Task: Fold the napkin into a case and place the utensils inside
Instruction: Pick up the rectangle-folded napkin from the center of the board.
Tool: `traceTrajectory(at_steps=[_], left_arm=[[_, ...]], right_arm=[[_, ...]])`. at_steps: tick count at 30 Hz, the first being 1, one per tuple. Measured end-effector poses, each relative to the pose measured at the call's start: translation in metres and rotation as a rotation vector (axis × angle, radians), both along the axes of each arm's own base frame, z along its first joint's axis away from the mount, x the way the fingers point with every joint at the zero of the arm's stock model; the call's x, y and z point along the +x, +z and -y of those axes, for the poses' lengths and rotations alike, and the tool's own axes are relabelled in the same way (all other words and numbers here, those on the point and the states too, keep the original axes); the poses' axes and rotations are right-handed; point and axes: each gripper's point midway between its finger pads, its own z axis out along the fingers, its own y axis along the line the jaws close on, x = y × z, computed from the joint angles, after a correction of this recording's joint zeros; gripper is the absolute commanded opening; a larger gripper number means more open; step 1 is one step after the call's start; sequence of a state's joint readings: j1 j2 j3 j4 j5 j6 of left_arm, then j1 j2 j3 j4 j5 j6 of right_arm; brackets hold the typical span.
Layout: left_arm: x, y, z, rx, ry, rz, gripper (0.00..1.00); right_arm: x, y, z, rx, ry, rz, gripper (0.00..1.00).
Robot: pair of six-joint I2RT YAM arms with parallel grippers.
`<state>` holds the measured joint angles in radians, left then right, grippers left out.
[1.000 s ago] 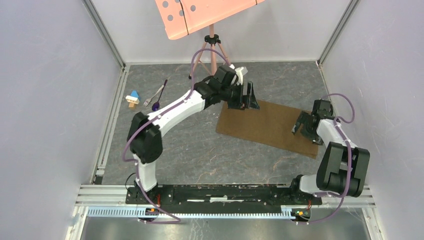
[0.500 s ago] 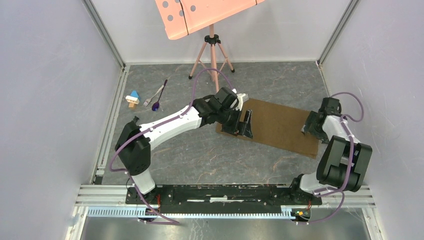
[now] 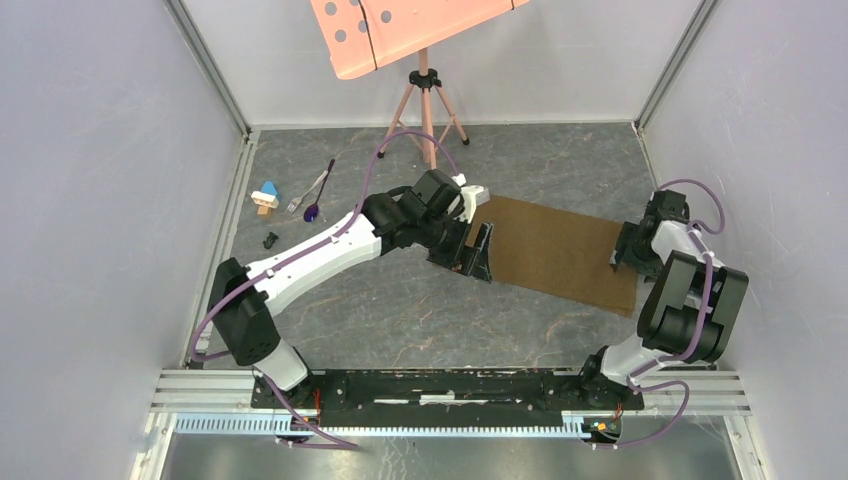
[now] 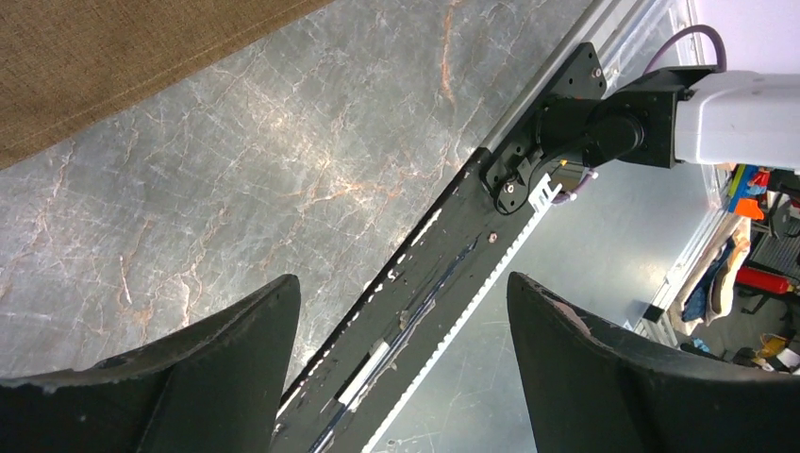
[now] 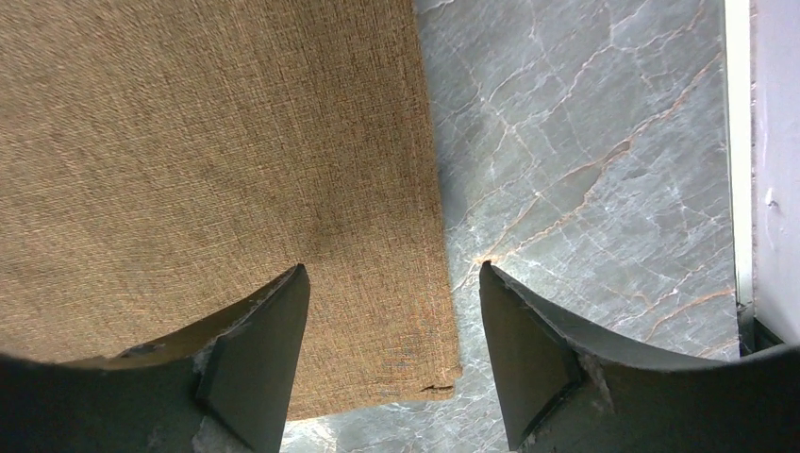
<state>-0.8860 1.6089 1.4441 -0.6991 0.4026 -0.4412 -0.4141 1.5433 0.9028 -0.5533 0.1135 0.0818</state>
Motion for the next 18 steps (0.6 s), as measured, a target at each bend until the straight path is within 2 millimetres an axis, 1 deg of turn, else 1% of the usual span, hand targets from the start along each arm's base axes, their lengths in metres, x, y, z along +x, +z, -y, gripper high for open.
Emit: traceTrajectory(at_steps=[4, 9, 13, 18], left_arm=[[-0.003, 0.005, -0.003, -0.002, -0.003, 0.004, 0.87], [-0.004, 0.002, -0.007, 0.014, -0.022, 0.014, 0.87], [-0.004, 0.001, -0.008, 0.02, -0.033, 0.021, 0.87], [-0.004, 0.0, -0.011, 0.029, -0.039, 0.025, 0.87]], right_arm=[[-0.004, -0.008, -0.001, 0.012, 0.017, -0.045, 0.7], [-0.006, -0.016, -0.001, 0.025, 0.03, -0.082, 0.64], [-0.003, -0.018, -0.002, 0.037, 0.04, -0.086, 0.59], [-0.002, -0.019, -0.004, 0.041, 0.047, -0.09, 0.56]])
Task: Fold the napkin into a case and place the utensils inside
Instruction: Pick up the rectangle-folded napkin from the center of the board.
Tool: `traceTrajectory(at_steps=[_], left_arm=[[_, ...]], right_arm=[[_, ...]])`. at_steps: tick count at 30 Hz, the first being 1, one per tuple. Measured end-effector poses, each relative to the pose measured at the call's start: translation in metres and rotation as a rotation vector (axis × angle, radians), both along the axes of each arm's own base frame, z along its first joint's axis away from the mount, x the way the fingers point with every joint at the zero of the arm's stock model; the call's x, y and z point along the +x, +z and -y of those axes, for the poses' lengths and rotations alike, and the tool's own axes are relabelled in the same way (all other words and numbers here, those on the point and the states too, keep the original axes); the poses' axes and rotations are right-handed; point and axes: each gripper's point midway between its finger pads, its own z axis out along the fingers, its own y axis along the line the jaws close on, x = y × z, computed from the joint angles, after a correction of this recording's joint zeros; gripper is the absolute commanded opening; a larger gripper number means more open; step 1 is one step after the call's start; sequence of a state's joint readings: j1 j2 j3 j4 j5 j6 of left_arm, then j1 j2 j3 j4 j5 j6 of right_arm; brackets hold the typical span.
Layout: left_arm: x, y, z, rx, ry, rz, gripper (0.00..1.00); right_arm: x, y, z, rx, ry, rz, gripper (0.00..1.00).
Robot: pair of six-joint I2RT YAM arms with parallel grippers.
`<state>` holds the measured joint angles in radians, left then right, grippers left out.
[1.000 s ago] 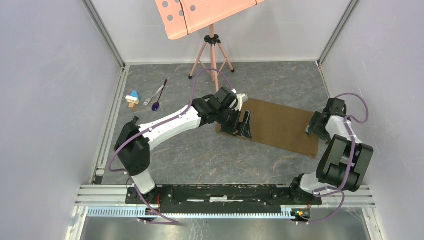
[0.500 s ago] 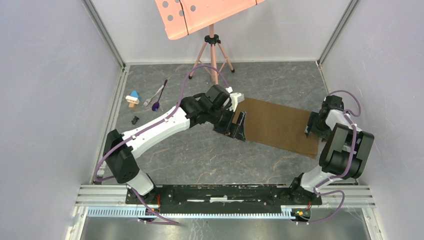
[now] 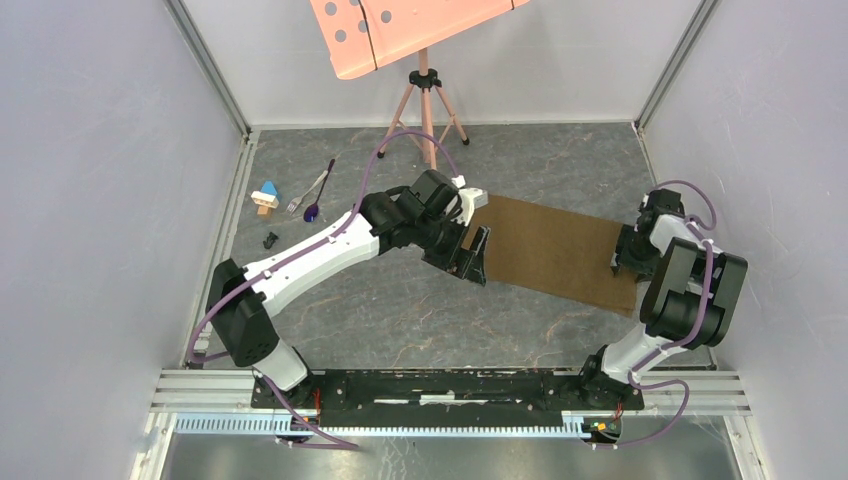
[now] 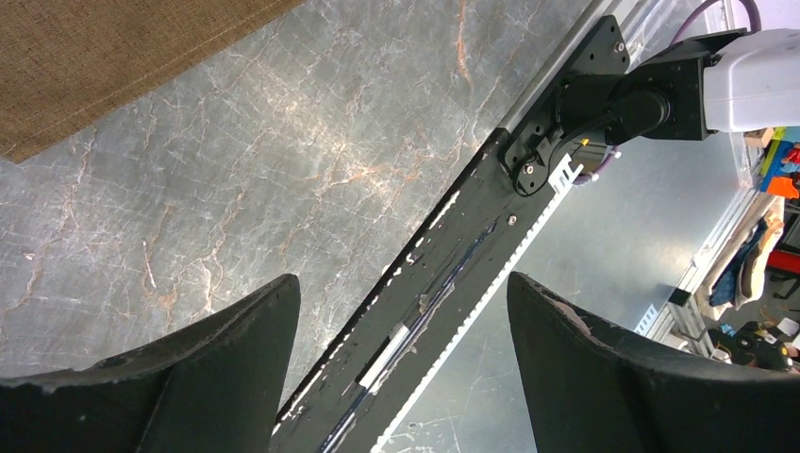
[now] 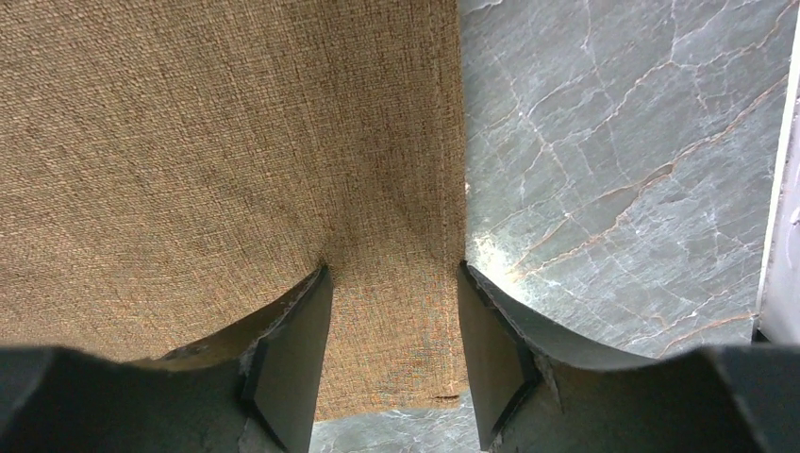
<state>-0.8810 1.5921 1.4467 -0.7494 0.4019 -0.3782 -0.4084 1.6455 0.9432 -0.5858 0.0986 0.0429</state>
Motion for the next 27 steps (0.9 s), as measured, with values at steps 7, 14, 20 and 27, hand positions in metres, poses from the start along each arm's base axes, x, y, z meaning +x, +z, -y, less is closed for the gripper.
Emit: traceTrajectory(at_steps=[7, 14, 20, 27], left_arm=[[0.004, 0.002, -0.002, -0.001, 0.009, 0.001, 0.87], [0.009, 0.006, -0.008, -0.007, 0.024, 0.009, 0.87], [0.007, 0.01, -0.008, -0.019, 0.018, 0.004, 0.87], [0.004, 0.019, -0.011, -0.036, 0.015, 0.016, 0.87]], right_arm=[[0.003, -0.002, -0.004, 0.014, 0.022, 0.0, 0.55], [0.005, 0.003, -0.004, 0.002, 0.037, 0.015, 0.64], [0.008, 0.018, 0.002, -0.02, 0.021, 0.062, 0.55], [0.002, 0.013, 0.014, 0.0, -0.034, 0.077, 0.53]])
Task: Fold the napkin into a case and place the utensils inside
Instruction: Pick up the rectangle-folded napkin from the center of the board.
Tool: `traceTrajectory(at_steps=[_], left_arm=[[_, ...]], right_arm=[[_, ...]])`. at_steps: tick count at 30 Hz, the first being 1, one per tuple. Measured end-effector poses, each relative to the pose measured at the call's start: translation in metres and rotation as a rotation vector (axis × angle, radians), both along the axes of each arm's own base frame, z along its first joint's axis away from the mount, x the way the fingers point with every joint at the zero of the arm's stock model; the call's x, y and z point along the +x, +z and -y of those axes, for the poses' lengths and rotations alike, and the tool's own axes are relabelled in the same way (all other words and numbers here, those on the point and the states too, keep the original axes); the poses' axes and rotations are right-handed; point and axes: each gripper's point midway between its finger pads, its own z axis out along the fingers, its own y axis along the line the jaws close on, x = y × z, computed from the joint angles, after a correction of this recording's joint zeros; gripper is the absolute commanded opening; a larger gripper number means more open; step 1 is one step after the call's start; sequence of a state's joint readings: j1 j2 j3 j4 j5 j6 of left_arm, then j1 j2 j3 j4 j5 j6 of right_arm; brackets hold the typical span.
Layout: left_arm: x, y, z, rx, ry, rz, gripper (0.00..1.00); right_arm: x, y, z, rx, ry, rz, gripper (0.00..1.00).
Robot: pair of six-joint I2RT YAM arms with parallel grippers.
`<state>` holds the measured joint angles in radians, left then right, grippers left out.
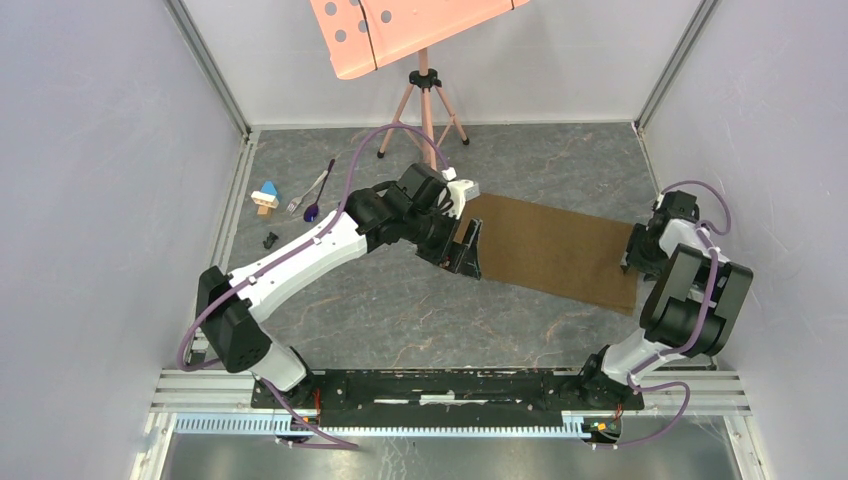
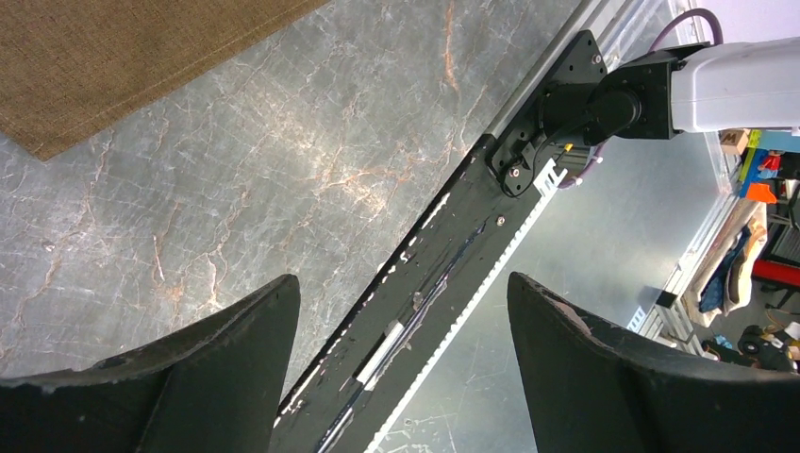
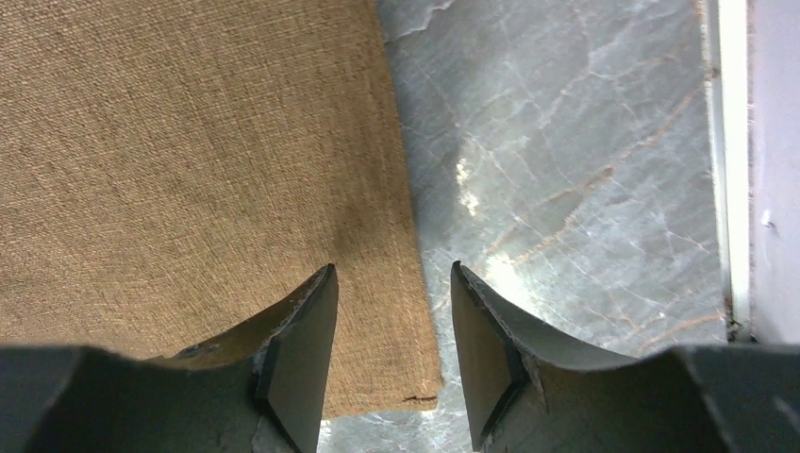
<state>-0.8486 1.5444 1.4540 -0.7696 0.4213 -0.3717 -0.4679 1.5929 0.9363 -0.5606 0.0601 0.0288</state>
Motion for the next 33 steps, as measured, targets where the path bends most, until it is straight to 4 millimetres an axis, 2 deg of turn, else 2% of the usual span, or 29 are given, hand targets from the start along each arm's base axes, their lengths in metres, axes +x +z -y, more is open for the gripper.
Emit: traceTrajectory(at_steps=[6, 15, 18, 22, 24, 26, 31, 33], left_arm=[[-0.001, 0.002, -0.001, -0.002, 0.0, 0.001, 0.87], [-0.001, 0.002, -0.001, -0.003, 0.0, 0.001, 0.87], [0.0, 0.004, -0.001, -0.004, 0.001, 0.002, 0.87], [0.003, 0.011, -0.001, -0.017, 0.006, 0.01, 0.87], [0.004, 0.013, -0.002, -0.021, 0.011, 0.014, 0.88], [0.004, 0.015, -0.003, -0.028, 0.011, 0.014, 0.87], [0.001, 0.02, -0.003, -0.048, -0.003, 0.003, 0.88], [-0.001, 0.022, -0.003, -0.055, -0.008, 0.003, 0.88]], right_arm=[[0.002, -0.012, -0.006, 0.04, 0.013, -0.013, 0.55], [0.003, -0.016, -0.005, 0.078, 0.002, 0.002, 0.53], [0.008, -0.017, -0.003, 0.09, 0.008, 0.0, 0.43], [0.024, -0.016, 0.003, 0.099, 0.016, 0.026, 0.4], [0.026, -0.016, 0.004, 0.1, 0.017, 0.039, 0.35], [0.026, -0.016, 0.005, 0.1, 0.018, 0.042, 0.28], [0.031, -0.015, 0.005, 0.096, 0.026, 0.085, 0.02], [0.031, -0.015, 0.005, 0.098, 0.027, 0.089, 0.0]])
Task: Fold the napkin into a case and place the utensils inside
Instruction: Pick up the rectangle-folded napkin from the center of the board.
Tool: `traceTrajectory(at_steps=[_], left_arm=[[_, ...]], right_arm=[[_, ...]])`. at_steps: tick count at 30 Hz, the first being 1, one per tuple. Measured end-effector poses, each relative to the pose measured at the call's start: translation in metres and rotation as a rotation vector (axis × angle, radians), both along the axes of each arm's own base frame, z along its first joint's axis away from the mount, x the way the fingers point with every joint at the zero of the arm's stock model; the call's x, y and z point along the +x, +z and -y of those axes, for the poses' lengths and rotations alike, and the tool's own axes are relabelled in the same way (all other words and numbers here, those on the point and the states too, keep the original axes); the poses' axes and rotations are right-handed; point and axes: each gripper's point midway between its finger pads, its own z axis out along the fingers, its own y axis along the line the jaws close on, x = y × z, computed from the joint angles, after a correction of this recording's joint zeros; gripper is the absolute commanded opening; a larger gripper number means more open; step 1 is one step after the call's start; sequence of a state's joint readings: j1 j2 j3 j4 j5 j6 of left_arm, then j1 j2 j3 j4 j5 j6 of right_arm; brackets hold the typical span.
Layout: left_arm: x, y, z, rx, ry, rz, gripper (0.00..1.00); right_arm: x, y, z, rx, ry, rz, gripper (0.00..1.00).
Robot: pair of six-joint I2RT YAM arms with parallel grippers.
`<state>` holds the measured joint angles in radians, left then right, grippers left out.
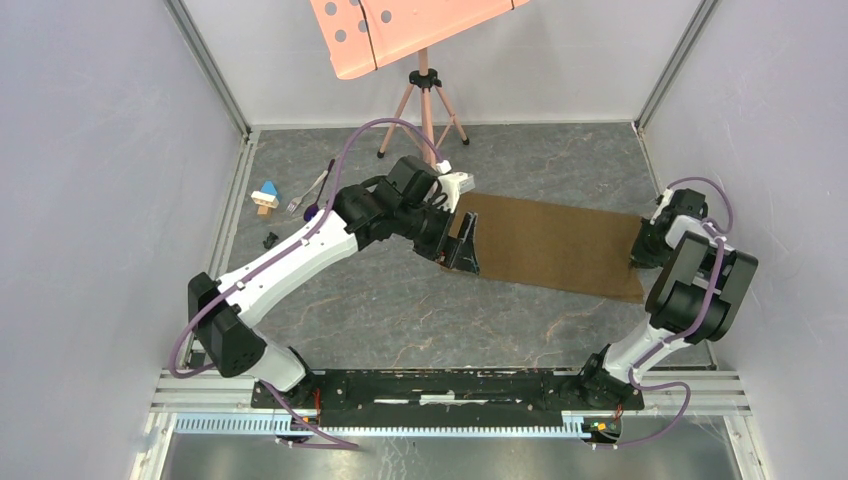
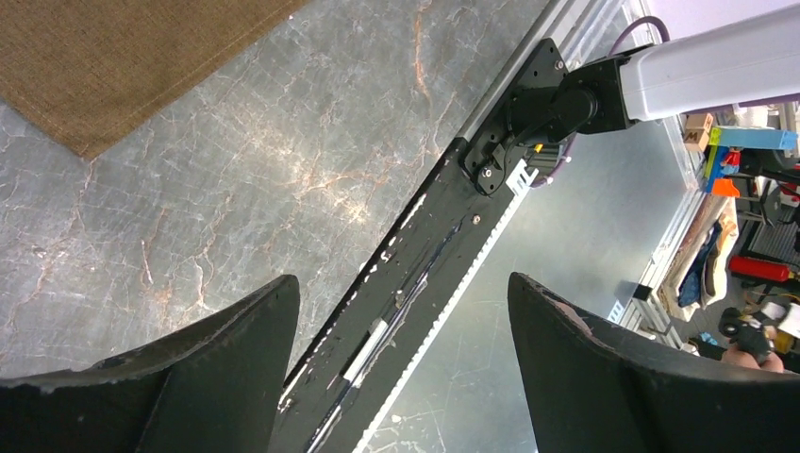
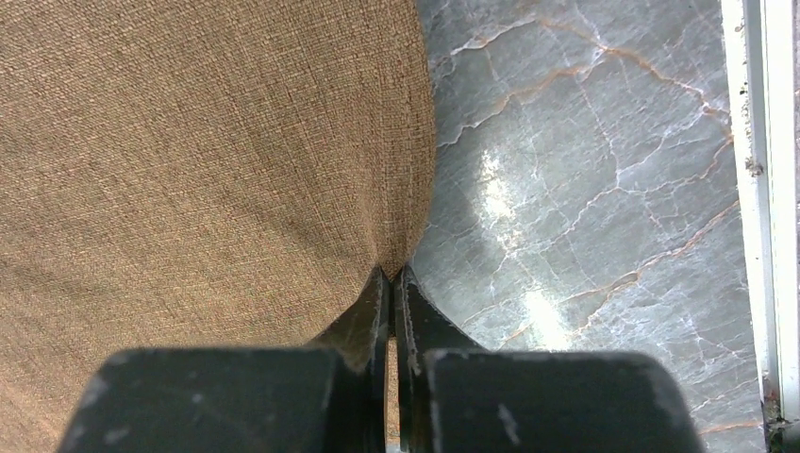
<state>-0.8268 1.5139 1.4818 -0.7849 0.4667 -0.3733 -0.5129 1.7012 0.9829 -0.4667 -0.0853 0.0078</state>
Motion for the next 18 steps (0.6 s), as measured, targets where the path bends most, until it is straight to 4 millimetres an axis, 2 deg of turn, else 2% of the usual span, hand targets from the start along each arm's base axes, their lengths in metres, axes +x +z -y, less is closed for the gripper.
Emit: traceTrajectory(at_steps=[5, 9, 12, 18], left_arm=[[-0.009, -0.003, -0.01, -0.01, -0.001, 0.007, 0.88], [-0.018, -0.015, -0.018, 0.007, -0.003, -0.013, 0.88], [-0.019, -0.019, -0.019, 0.015, -0.003, -0.019, 0.88], [-0.009, -0.022, -0.021, 0.003, 0.021, -0.006, 0.88]], right_arm=[[-0.004, 0.007, 0.002, -0.023, -0.009, -0.008, 0.0], [-0.008, 0.03, 0.01, -0.097, -0.029, 0.015, 0.0], [-0.009, 0.047, 0.02, -0.163, -0.058, 0.039, 0.0], [-0.011, 0.062, 0.025, -0.247, -0.073, 0.039, 0.0]])
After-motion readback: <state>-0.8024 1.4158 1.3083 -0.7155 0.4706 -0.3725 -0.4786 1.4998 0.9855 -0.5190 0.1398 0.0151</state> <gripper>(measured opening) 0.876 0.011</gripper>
